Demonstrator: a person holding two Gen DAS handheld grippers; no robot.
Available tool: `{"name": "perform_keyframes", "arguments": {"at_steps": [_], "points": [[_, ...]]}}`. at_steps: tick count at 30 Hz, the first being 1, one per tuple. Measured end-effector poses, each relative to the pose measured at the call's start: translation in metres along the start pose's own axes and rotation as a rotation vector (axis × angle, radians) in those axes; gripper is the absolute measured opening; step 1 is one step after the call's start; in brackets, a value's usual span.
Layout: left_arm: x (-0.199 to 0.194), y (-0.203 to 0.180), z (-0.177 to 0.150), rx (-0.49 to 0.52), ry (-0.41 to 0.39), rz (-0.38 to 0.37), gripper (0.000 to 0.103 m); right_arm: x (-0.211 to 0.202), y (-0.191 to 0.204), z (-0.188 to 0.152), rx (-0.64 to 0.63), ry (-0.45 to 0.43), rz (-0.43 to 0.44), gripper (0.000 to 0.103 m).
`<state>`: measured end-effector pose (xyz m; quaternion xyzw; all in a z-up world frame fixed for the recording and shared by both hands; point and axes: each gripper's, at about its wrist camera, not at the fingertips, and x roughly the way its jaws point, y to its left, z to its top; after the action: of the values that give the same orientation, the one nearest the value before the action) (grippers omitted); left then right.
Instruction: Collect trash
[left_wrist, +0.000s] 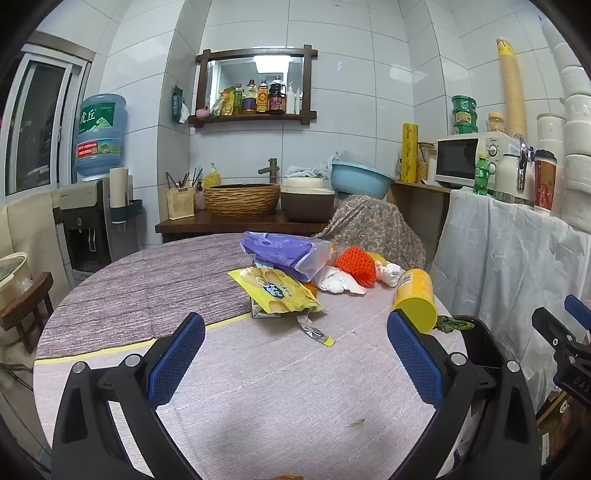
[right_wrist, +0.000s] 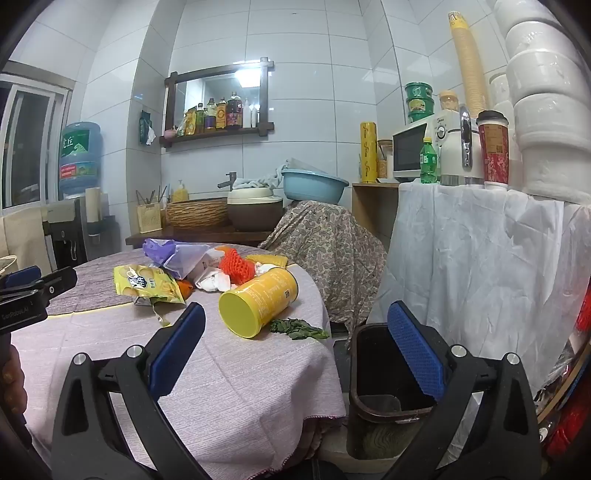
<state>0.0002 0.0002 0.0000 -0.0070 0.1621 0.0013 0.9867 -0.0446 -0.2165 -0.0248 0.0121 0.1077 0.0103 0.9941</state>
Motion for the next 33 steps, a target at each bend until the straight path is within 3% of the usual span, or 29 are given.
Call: {"name": "perform_keyframes", "arguments": {"at_steps": [33], "points": [[0.0016, -0.0092, -0.0025, 0.001, 0.0, -0.007, 0.098, -0.0014, 0.0032, -0.0005, -0.003, 0.004, -0.002, 0.098]]}}
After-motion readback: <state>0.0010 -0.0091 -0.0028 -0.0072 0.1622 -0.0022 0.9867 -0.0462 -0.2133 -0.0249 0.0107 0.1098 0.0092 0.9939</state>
